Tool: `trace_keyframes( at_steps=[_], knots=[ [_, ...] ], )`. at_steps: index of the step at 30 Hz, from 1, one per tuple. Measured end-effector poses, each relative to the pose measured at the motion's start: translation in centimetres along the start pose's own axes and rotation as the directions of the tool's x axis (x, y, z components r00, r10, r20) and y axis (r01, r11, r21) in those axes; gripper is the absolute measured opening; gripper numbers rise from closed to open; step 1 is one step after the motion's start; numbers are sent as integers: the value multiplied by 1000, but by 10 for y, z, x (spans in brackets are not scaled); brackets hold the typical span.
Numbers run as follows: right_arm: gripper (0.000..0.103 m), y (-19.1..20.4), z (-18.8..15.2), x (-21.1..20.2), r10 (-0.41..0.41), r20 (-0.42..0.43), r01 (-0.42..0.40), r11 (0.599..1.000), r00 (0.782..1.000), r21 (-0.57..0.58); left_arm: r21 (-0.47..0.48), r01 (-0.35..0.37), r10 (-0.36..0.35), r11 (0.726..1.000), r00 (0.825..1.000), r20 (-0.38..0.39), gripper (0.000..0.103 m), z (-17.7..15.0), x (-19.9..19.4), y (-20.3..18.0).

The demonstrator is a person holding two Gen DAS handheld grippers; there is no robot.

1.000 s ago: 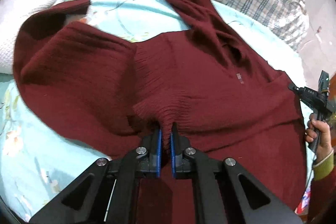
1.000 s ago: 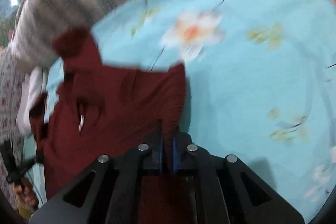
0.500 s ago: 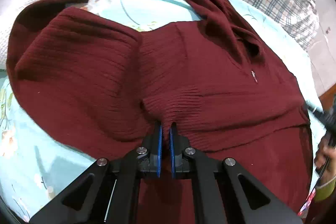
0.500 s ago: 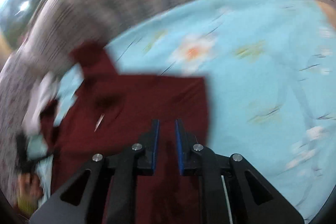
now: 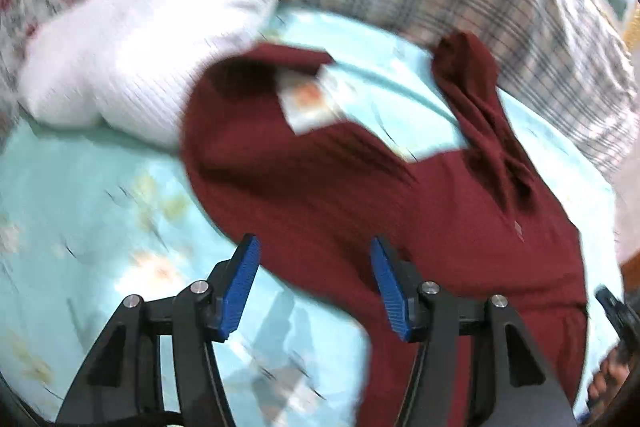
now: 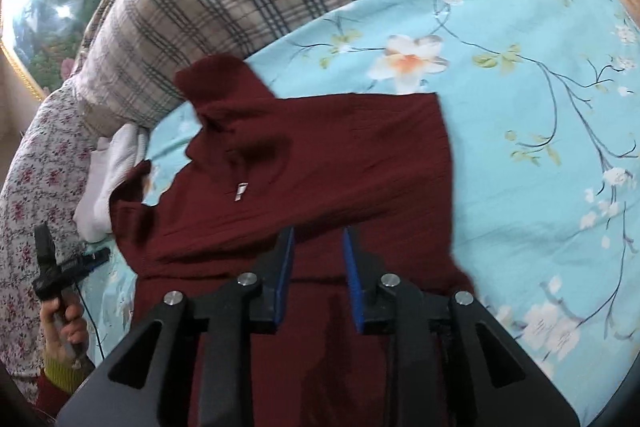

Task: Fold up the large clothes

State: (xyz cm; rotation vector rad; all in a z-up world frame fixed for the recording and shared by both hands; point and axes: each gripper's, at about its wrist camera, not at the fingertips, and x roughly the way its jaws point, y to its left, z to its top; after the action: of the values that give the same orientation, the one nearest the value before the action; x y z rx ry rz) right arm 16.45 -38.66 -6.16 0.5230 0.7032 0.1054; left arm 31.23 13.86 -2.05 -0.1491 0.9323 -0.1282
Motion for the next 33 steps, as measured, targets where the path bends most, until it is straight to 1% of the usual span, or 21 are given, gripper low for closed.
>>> trace_keyframes(
  at_steps=[2, 3, 4, 6, 8, 10, 12, 13, 14, 15, 16, 17, 18, 21, 22, 23, 25, 27, 29, 30, 33],
  knots=[
    [26, 9, -3, 3, 26, -6, -26, 1000, 1000, -2, 24, -50, 50, 998, 999, 22, 66, 26, 5, 5],
    [26, 12, -4, 3, 36, -9, -36, 999, 999, -2, 56, -86, 85, 995, 996, 26, 75, 41, 11, 5],
    [26, 18, -6, 6, 51, -14, -51, 999, 999, -1, 106, -152, 149, 983, 988, 43, 76, 57, 21, 1],
    [26, 24, -10, 8, 79, -29, -79, 997, 996, 2, 187, -254, 245, 949, 967, 72, 77, 79, 39, -2],
    [26, 30, -13, 15, 85, -44, -85, 996, 995, -1, 266, -355, 344, 896, 935, 88, 77, 101, 66, -6],
    [26, 35, -14, 19, 93, -53, -93, 996, 994, -2, 341, -420, 418, 841, 905, 85, 77, 115, 95, -10],
    [26, 40, -14, 25, 105, -62, -105, 994, 993, -3, 380, -467, 473, 798, 877, 85, 77, 123, 115, -9],
    [26, 40, -14, 27, 106, -66, -106, 994, 992, -3, 393, -478, 487, 786, 870, 84, 74, 127, 124, -7],
    [26, 40, -14, 28, 108, -70, -109, 994, 992, -2, 393, -472, 480, 789, 873, 84, 67, 129, 129, -5],
    [26, 40, -14, 29, 111, -73, -111, 994, 991, 0, 383, -456, 465, 803, 882, 77, 40, 133, 133, -3],
    [26, 40, -13, 31, 109, -76, -110, 994, 991, 2, 351, -417, 430, 839, 902, 44, 2, 138, 134, 3],
    [26, 39, -12, 32, 105, -77, -105, 994, 992, 2, 314, -384, 396, 868, 918, 26, 5, 143, 132, 7],
    [26, 39, -12, 32, 102, -77, -102, 995, 992, 2, 268, -351, 356, 897, 934, 33, 3, 145, 125, 11],
    [26, 39, -10, 31, 98, -68, -97, 995, 993, 8, 181, -263, 251, 948, 964, 84, 2, 138, 91, 7],
    [26, 40, -10, 30, 102, -61, -102, 995, 993, 9, 146, -200, 187, 969, 977, 100, 2, 133, 74, 4],
    [26, 40, -10, 28, 108, -56, -108, 994, 993, 9, 129, -154, 140, 980, 984, 111, 2, 127, 62, 0],
    [26, 42, -10, 27, 123, -53, -122, 992, 991, 9, 116, -88, 72, 989, 988, 137, 2, 115, 41, -12],
    [26, 44, -11, 25, 131, -52, -130, 991, 990, 10, 108, 0, -18, 994, 987, 162, 2, 97, 18, -30],
    [26, 45, -12, 23, 147, -47, -146, 989, 988, 19, 111, 64, -83, 992, 980, 178, 2, 81, 1, -50],
    [26, 45, -13, 21, 153, -44, -152, 988, 987, 22, 107, 111, -129, 988, 976, 177, 2, 75, -7, -63],
    [26, 47, -16, 12, 176, -34, -175, 984, 984, 27, 103, 231, -246, 967, 954, 172, 2, 45, -22, -102]
  ],
)
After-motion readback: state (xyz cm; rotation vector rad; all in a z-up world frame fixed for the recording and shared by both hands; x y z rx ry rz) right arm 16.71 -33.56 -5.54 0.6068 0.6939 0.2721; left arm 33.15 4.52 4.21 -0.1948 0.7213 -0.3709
